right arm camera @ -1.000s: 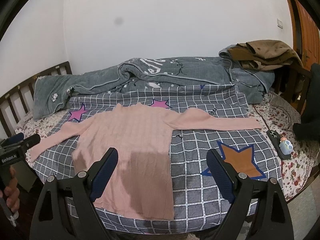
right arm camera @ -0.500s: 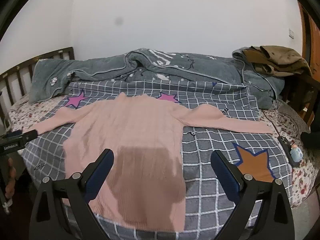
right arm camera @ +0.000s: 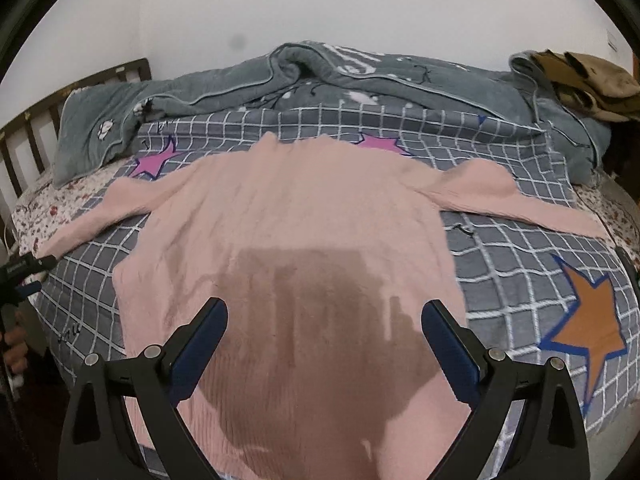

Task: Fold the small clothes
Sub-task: 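Grasp the sweater sleeve with the left gripper and lift it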

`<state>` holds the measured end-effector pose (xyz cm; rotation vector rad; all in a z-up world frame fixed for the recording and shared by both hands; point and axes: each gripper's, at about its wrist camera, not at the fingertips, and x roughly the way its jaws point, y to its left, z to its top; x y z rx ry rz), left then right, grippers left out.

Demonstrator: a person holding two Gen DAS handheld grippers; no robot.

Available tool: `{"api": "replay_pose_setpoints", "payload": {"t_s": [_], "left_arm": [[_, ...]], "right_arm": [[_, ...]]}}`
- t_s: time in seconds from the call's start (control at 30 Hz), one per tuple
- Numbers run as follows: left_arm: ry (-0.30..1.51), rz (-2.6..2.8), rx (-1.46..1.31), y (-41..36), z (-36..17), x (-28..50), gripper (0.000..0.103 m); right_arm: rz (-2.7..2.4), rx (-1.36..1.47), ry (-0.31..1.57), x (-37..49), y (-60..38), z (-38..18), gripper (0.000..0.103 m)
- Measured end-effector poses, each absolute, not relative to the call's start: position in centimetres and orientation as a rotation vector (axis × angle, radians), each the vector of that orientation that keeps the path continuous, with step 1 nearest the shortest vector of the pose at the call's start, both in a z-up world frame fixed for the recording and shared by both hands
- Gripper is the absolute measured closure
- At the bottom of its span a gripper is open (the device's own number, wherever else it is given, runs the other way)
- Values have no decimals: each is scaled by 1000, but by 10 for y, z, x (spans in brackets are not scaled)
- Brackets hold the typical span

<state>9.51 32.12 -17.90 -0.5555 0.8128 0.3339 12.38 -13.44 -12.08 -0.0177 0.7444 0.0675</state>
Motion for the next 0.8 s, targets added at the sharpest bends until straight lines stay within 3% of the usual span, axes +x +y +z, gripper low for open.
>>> {"api": "replay_pose_setpoints", "payload": {"t_s": [0.03,0.27,0.3,0.37,0.47,0.5,0.8], "left_arm": [[811,366,-575,332,-184,96,27],[757,372,-726,372,-198,103,32],[754,380,-735,375,-198,103,37],[750,418,-749,379,-199,104,51],[729,482,-699,379,-189,100,81],[723,508,-663,377,-183,99,96],[663,507,-404,322,-105,122,97]], "right_arm": [[56,-21,753,128,-131,-124,7],[72,-4,749,154,-123,-128,7],[76,-4,748,159,-123,-128,7],[85,-3,738,171,-124,-126,7],[88,3,712,191,-131,-119,7],[89,4,703,196,-134,-116,7],[92,-39,576,222,-180,-94,7]]}}
